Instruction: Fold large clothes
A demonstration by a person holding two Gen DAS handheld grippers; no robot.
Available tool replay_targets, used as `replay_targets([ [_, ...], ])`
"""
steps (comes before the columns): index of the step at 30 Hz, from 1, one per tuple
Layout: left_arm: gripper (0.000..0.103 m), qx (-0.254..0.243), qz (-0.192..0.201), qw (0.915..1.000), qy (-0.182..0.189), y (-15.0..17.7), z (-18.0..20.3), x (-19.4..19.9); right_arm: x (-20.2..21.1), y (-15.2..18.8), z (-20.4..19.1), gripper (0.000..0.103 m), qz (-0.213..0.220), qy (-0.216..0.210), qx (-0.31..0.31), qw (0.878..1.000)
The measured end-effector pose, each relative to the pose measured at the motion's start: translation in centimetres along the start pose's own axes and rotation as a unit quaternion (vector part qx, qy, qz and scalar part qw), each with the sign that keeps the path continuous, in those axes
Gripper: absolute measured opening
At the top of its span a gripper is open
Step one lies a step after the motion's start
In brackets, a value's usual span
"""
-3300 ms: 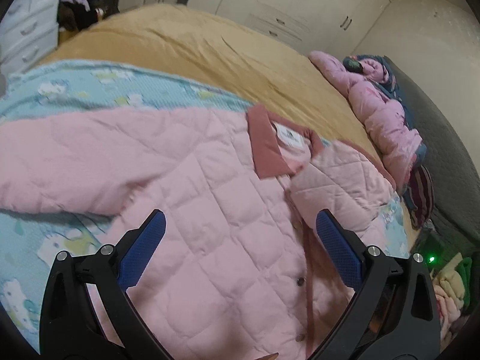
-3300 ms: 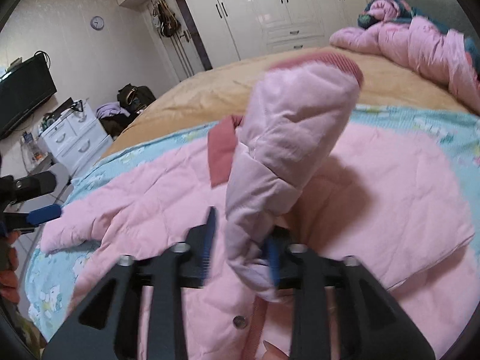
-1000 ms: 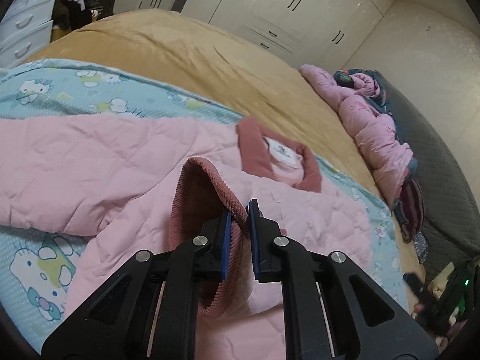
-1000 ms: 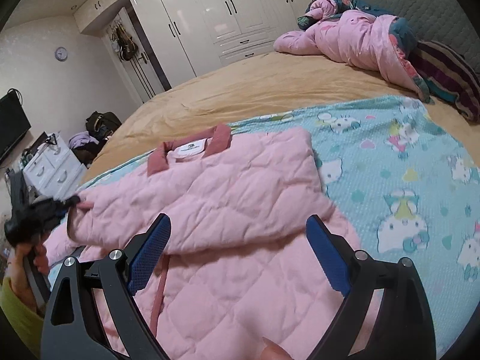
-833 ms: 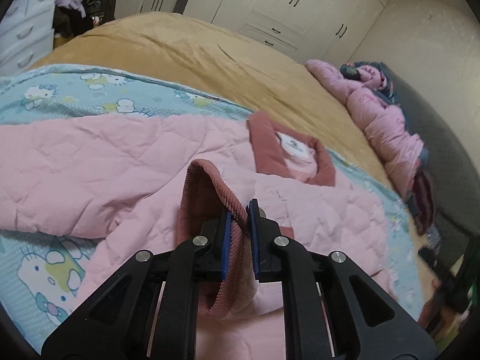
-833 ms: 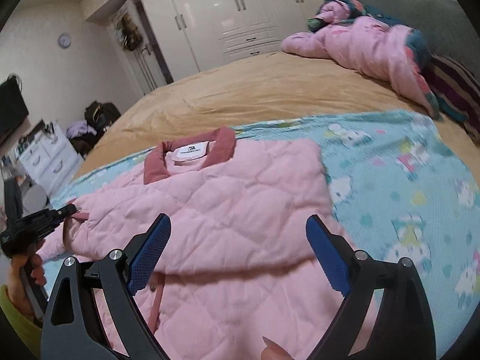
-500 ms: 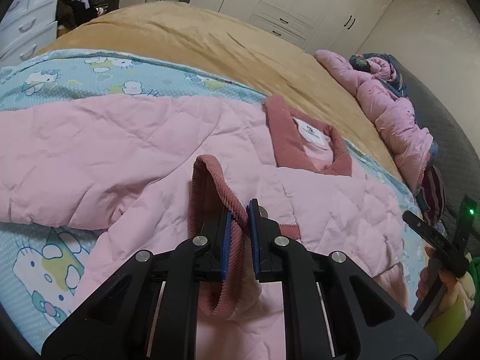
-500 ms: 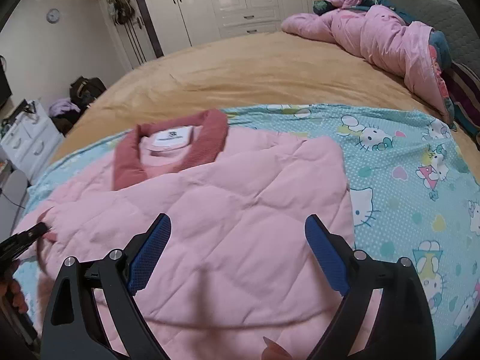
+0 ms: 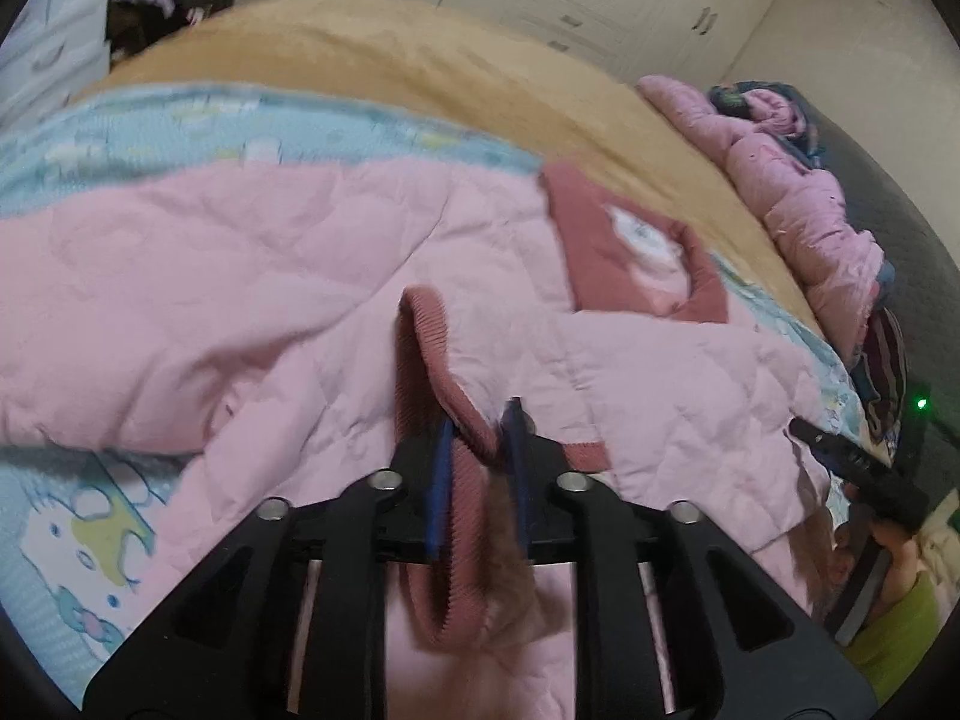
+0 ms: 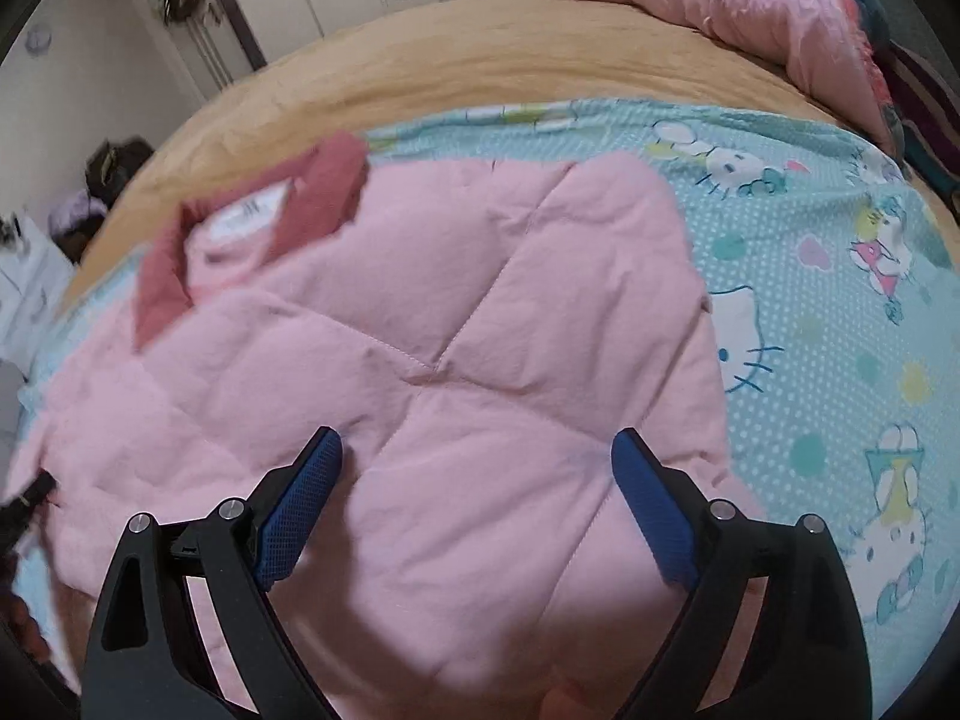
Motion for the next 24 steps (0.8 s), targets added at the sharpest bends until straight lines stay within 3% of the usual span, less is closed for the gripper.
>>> replay_targets([
  [1,0.034,-0.01,0.009,0.9999,-0.002,0.0,0.4,0.9,1.2,0.2,-0.1,0.091,0.014,-0.023,-0.003,1.0],
  [4,0.041,-0.018,0.031,0.9993,-0.014,-0.2,1.1,3.2,4.3,1.3,-1.3,0.091,0.045,-0.037,0.019,0.998],
  [8,0.06,-0.037,0.055,0.9977,-0.011,-0.1,2.9,5.2,6.6,3.4,-3.4,0.091,0.062,-0.044,0.063,0.995],
  [16,0.065,-0.072,-0.002,0.9974,-0.002,2.5,6.1,1.6,6.6,5.3,-5.6,0.091,0.054,-0.012,0.12,0.991],
  [21,0.066,-0.067,-0.066,0.9955,-0.017,4.0,5.8,-2.7,4.0,5.9,-4.8,0.091,0.007,-0.008,0.1,0.995],
  [24,0.068,-0.064,-0.073,0.9951,-0.017,4.2,5.2,-4.1,1.7,6.7,-4.3,0.091,-0.029,-0.002,0.09,0.996],
])
Point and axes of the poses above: each gripper's, at about its wrist camera, not at the fingertips, and x roughly against the way its jaws point, z to its right, y to its underside, the point moved 3 cm from there along -x, roughly the way its jaws point, and after that the axes turned 9 degrees about -z, right-handed, at the moved point
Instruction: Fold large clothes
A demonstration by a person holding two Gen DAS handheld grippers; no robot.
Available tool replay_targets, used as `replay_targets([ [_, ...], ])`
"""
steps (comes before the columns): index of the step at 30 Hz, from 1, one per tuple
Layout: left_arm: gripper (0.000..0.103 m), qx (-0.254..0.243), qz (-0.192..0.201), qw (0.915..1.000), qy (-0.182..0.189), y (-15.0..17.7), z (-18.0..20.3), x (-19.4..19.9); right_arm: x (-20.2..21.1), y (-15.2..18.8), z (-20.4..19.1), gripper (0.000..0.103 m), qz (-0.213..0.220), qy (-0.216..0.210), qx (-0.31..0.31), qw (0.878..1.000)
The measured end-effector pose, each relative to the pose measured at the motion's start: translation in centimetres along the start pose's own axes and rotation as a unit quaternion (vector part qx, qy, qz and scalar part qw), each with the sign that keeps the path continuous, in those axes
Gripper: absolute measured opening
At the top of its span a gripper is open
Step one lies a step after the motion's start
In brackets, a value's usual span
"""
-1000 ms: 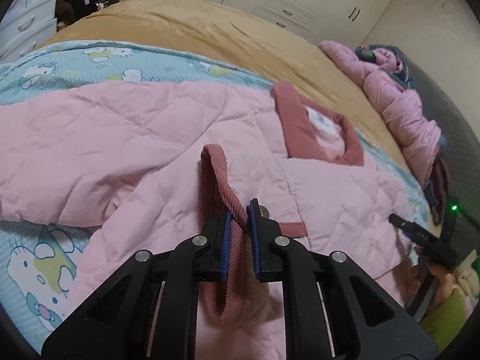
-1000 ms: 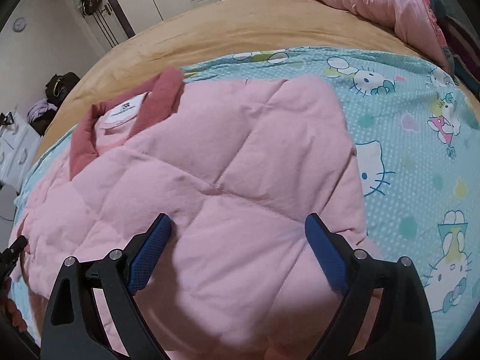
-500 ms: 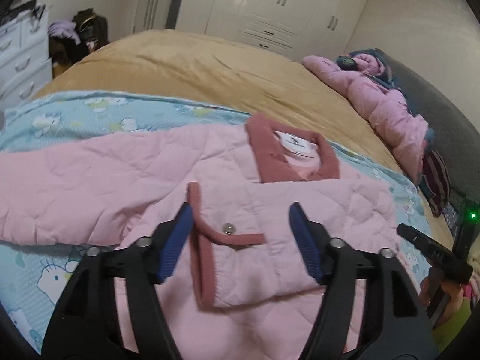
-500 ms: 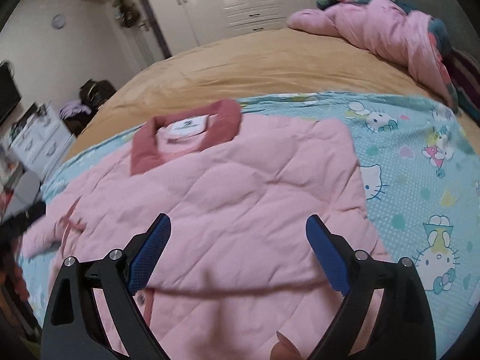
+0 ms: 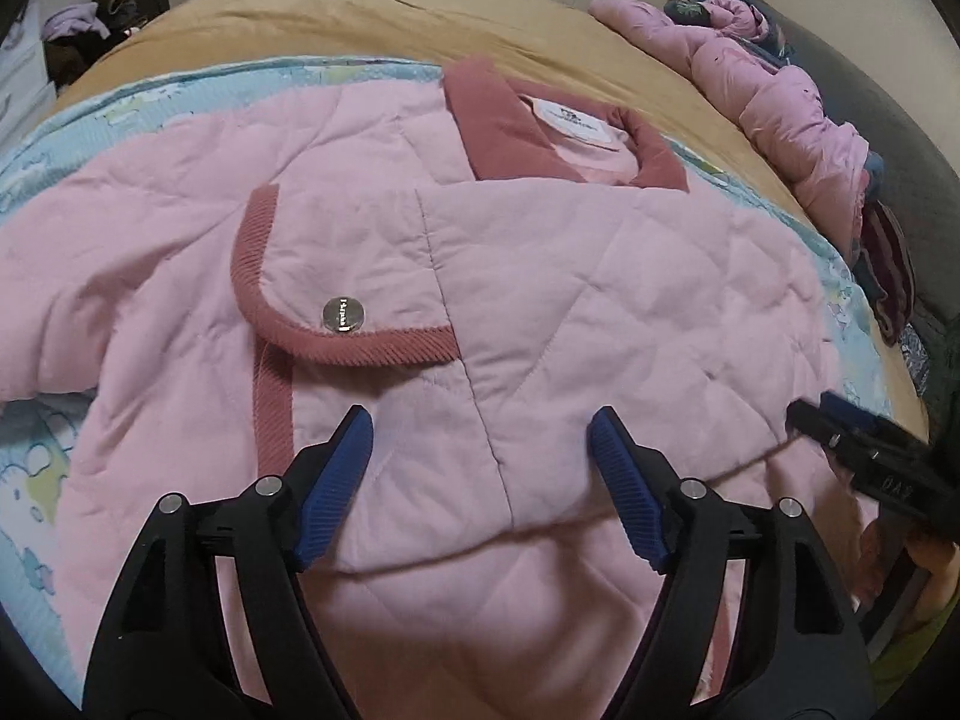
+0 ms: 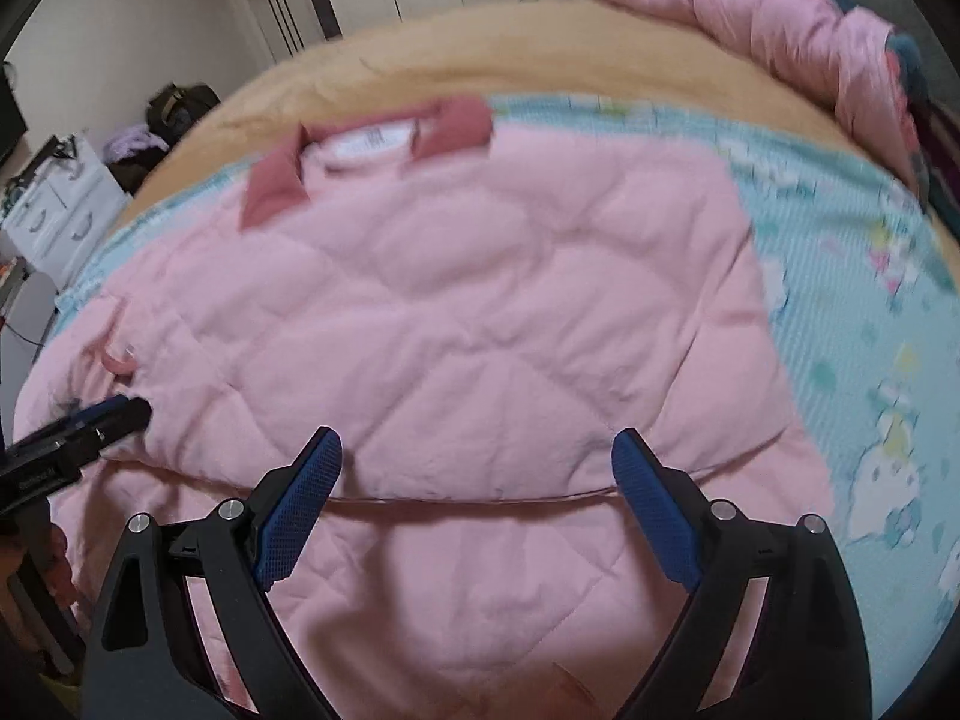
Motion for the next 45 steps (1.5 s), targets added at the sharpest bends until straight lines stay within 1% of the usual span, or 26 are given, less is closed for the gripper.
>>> replay_targets([
  [1,0.068,0.004,-0.001,1.0,0.003,-0.1,-0.2,-0.1,-0.4,0.1,0.0,0.091,-0.002,0.002,-0.001,1.0],
  [3,0.069,0.009,0.0,0.9999,0.008,-0.2,-0.4,0.3,0.0,0.2,-0.4,0.093,0.008,0.0,0.001,1.0],
  [5,0.08,0.007,0.005,0.9999,0.012,-0.2,-0.2,1.2,1.0,0.2,-0.7,0.093,0.024,-0.025,0.003,0.999],
  [6,0.082,0.007,0.011,0.9997,0.018,-0.1,-0.1,1.8,1.8,0.3,-0.9,0.093,0.034,-0.039,0.004,0.999],
  [8,0.088,0.008,0.016,0.9997,0.019,0.1,0.2,2.5,3.2,0.6,-1.3,0.097,0.054,-0.041,0.005,0.998],
  [11,0.094,0.012,0.025,0.9995,0.012,0.3,0.3,3.9,4.7,1.0,-1.8,0.099,0.067,-0.049,0.003,0.997],
  [14,0.094,0.015,0.035,0.9993,0.005,0.5,0.3,5.3,5.7,1.5,-2.5,0.099,0.073,-0.062,0.008,0.995],
  [17,0.094,0.017,0.039,0.9991,-0.005,1.0,0.1,6.3,6.6,1.9,-3.0,0.099,0.076,-0.055,0.016,0.995],
  [22,0.094,0.037,0.042,0.9984,0.001,1.9,-0.7,7.6,8.4,2.4,-3.8,0.099,0.092,-0.062,0.009,0.994],
  [24,0.094,0.042,0.044,0.9981,0.003,2.1,-1.0,8.1,9.1,2.7,-4.1,0.099,0.1,-0.065,-0.002,0.993],
  [26,0.094,0.042,0.049,0.9979,0.006,2.4,-1.3,9.0,9.7,2.9,-4.6,0.099,0.107,-0.08,-0.015,0.991],
  [28,0.094,0.041,0.056,0.9976,0.001,2.5,-1.7,9.8,10.2,2.9,-5.2,0.099,0.111,-0.086,-0.016,0.99],
  [31,0.094,0.047,0.067,0.9966,-0.004,2.7,-2.8,11.0,10.9,2.8,-6.7,0.099,0.116,-0.082,-0.002,0.99],
  [36,0.094,0.075,0.08,0.9939,-0.001,3.4,-4.9,12.4,11.8,2.7,-8.8,0.099,0.122,-0.089,0.012,0.988],
  [41,0.094,0.094,0.096,0.9908,-0.014,4.1,-7.0,13.8,12.1,2.5,-11.4,0.099,0.122,-0.1,0.03,0.987],
  [45,0.094,0.111,0.111,0.9869,-0.038,4.7,-8.9,14.9,12.3,2.1,-13.9,0.099,0.121,-0.11,0.048,0.985],
])
Point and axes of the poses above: each gripper's, at about its wrist camera, not at the fingertips, and x roughly against the way its jaws point, z to its right, y to its underside, the point moved 3 cm from there along -x, roughly the way its jaws point, and after that the axes turned 9 degrees about -z, right-handed, at the moved point
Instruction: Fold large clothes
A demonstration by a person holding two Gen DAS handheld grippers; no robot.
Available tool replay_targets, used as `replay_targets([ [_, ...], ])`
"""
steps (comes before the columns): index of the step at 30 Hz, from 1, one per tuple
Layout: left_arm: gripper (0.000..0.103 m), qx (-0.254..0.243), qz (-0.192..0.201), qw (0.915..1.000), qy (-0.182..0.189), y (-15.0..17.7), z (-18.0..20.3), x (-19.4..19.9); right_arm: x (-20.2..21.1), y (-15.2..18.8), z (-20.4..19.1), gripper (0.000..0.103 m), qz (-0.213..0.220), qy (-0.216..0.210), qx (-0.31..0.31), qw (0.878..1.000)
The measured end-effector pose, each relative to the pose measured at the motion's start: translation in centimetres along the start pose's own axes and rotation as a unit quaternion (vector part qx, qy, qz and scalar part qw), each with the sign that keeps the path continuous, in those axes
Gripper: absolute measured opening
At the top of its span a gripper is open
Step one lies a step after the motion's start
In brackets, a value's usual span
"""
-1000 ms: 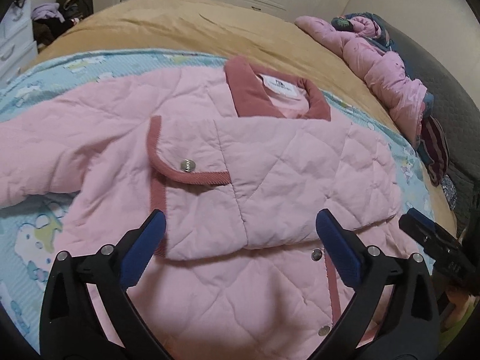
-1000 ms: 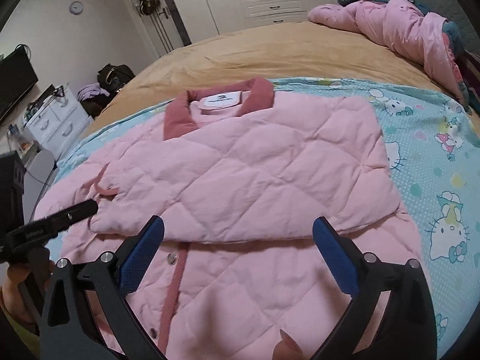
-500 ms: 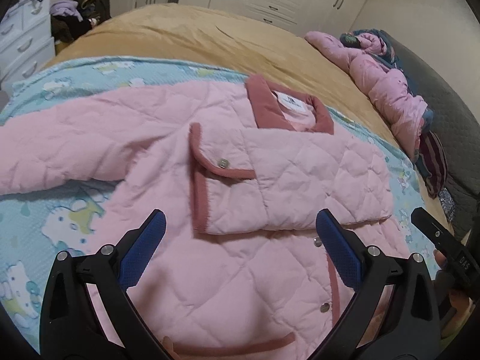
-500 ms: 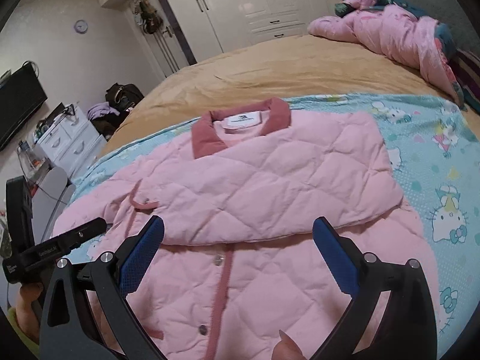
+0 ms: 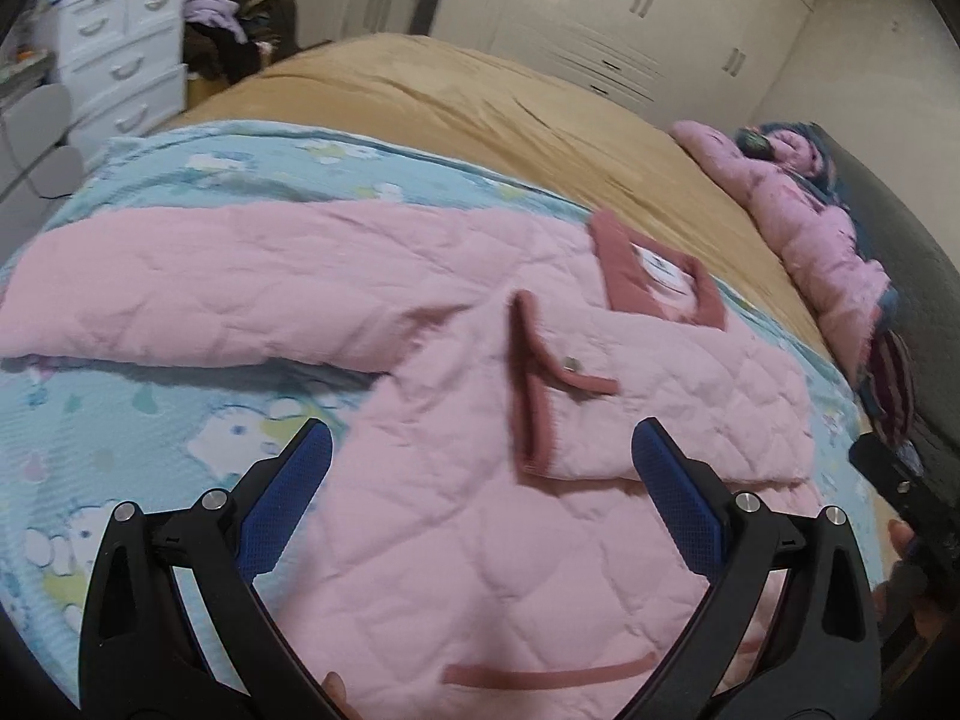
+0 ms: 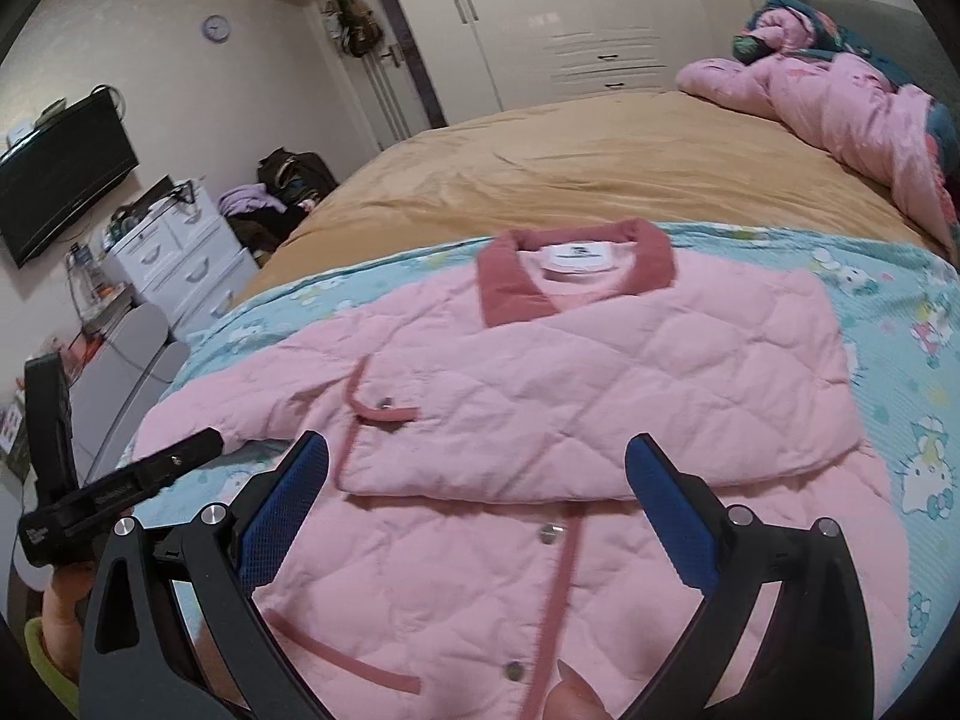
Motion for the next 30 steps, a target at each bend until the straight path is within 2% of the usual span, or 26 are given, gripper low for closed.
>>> replay_targets([
  [6,0.094,0.025,0.011,0.9996,-0.012,-0.1,-3.1,1.0,-1.1,-1.1,-4.1,0.099,0.001,-0.021,0.027,0.999],
  [9,0.094,0.037,0.024,0.9983,-0.038,-0.1,-4.9,1.8,-2.0,-1.5,-6.3,0.099,-0.006,-0.032,0.04,0.999],
  [21,0.094,0.091,0.047,0.9919,-0.076,-0.6,-11.3,2.8,-5.4,-2.5,-13.0,0.099,-0.026,-0.04,0.096,0.994],
  [30,0.094,0.13,0.048,0.9878,-0.071,-0.7,-15.1,2.2,-7.9,-1.3,-16.5,0.099,-0.047,-0.046,0.125,0.99],
])
Point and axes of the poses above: each gripper's, at about its wrist camera, not at the fingertips, and x roughly against the way its jaws point, z to its right, y to its underside, the point moved 3 cm from there along -x, roughly the way its jaws point, and after that the axes turned 9 degrees about -z, right-handed, at the moved point
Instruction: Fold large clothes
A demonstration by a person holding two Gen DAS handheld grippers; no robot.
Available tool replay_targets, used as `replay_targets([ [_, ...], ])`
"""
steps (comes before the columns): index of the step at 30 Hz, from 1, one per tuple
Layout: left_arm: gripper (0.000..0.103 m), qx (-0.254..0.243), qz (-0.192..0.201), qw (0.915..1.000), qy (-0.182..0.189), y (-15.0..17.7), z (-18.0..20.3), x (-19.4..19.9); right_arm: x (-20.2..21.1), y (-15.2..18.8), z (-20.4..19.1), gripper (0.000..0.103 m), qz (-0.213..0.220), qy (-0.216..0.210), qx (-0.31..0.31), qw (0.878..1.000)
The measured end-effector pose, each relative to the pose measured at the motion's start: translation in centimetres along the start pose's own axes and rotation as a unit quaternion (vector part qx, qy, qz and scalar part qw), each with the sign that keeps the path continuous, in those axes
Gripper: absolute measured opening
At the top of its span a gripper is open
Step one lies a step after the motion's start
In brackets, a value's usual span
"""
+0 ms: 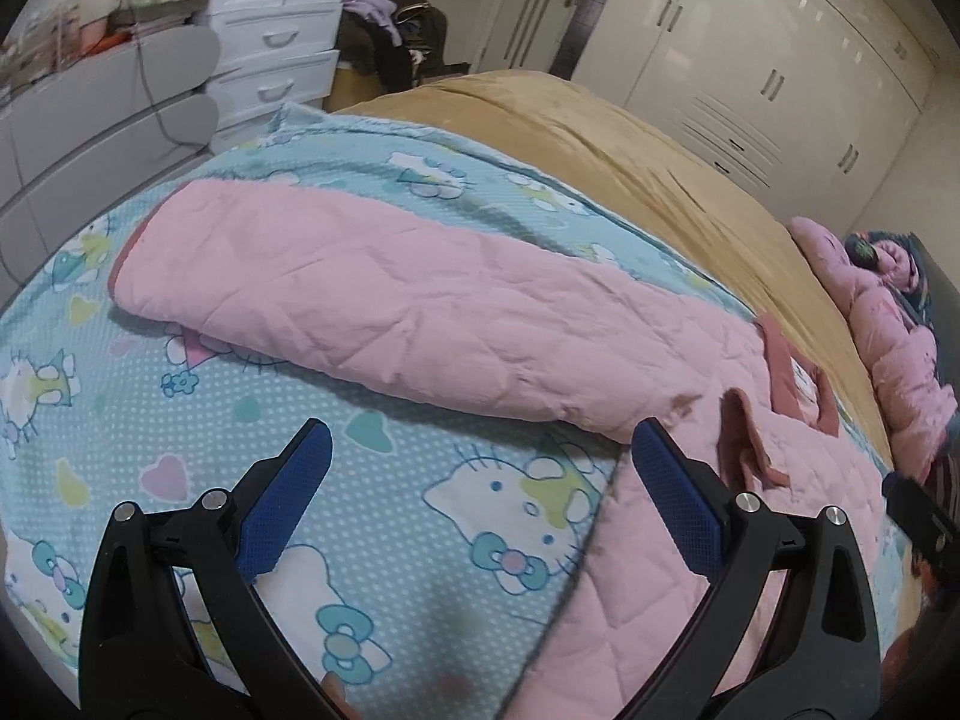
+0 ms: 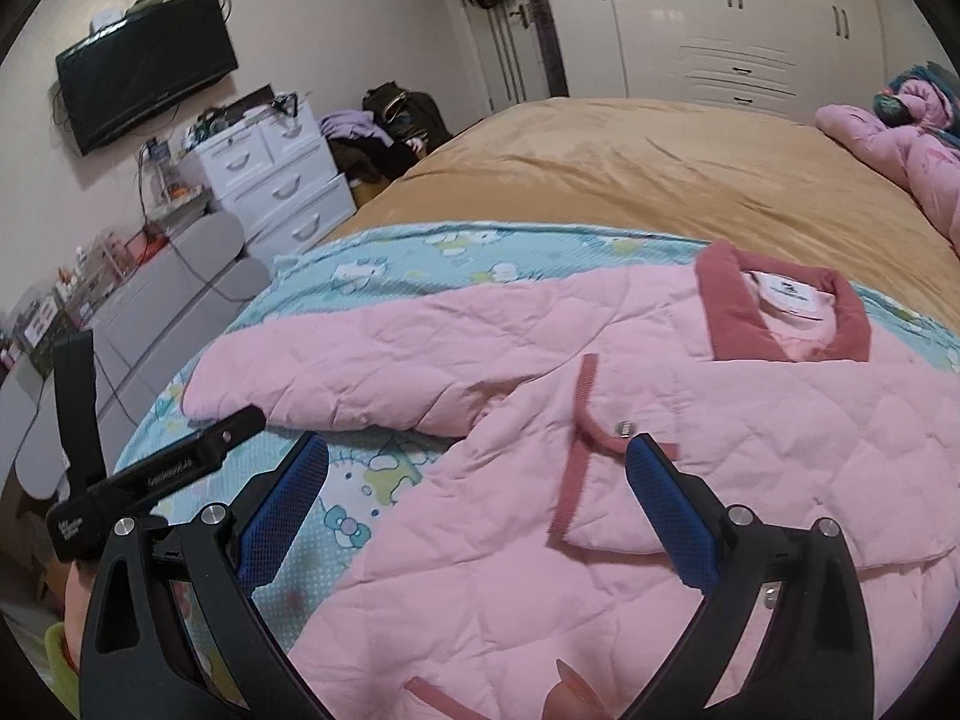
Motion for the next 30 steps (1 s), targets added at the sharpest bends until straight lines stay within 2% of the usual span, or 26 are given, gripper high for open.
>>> replay_targets([
  [2,0.094,0.014,0.003,0.9999,0.007,-0.2,-1.0,-0.4,-0.6,0.0,-0.6,0.099,-0.005,0.0,0.008,1.0],
  [4,0.094,0.022,0.004,0.9997,-0.008,-0.4,-2.0,-0.9,-1.3,0.1,-1.3,0.099,-0.011,-0.001,0.015,1.0],
  [9,0.094,0.062,0.001,0.998,-0.013,-0.9,-5.0,-2.0,-2.8,0.0,-2.7,0.099,-0.021,-0.003,0.029,0.999],
  [16,0.094,0.085,0.007,0.9956,-0.039,-1.7,-7.6,-2.8,-5.0,-0.4,-4.1,0.099,-0.034,-0.011,0.044,0.998],
  [22,0.094,0.115,0.019,0.9927,-0.029,-2.9,-9.9,-3.4,-6.7,-1.0,-5.0,0.099,-0.035,-0.012,0.051,0.998],
  [27,0.094,0.17,0.014,0.9854,-0.003,-3.5,-12.6,-4.6,-7.4,-1.6,-5.1,0.099,-0.031,-0.018,0.042,0.998],
  [30,0.094,0.176,0.031,0.9839,-0.003,-4.5,-13.9,-4.5,-8.0,-1.7,-5.1,0.099,-0.034,-0.019,0.037,0.999],
])
Point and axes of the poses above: each gripper's, at about its wrist camera, not at the fingertips, and x roughly against the way its jaws point, z to its right, y to its underside, the point moved 3 cm from there along -x, roughly the way its jaws point, and after that the axes turned 9 degrees about -z, right-handed, at the moved point
